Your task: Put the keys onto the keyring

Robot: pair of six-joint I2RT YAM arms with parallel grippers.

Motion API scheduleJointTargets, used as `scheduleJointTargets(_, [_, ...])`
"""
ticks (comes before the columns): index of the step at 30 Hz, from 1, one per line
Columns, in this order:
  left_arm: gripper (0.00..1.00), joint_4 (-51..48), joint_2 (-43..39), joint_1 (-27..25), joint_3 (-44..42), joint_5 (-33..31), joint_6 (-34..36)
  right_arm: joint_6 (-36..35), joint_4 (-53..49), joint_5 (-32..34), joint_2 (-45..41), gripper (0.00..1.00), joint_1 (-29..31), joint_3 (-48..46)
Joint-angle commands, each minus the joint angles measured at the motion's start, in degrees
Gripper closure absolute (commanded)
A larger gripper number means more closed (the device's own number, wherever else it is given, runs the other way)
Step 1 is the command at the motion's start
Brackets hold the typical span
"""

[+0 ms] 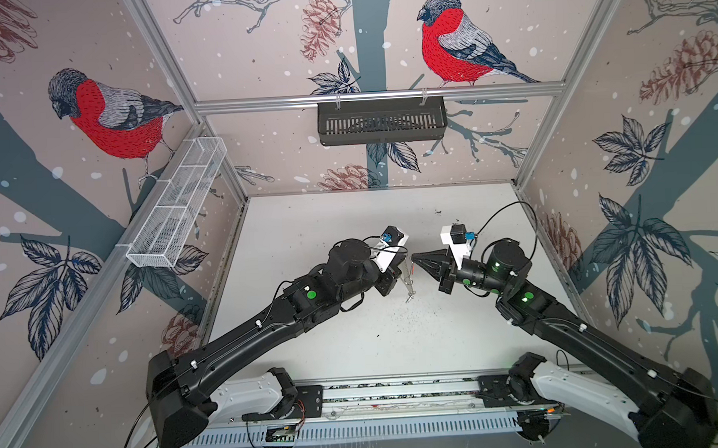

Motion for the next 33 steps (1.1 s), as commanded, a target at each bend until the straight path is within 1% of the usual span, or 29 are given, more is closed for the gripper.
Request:
scheduleJointTargets(1, [1.0, 3.7, 0.1, -0.5, 0.4, -0.7, 0.0, -0.4, 1.9, -0.7, 0.5, 1.0, 0.2, 0.8])
scheduleJointTargets(33, [1.0, 3.1, -0.8, -3.8, 0.0, 1.6, 3.0, -0.1, -2.9, 6.2, 2.6, 1.0, 0.2, 4.0])
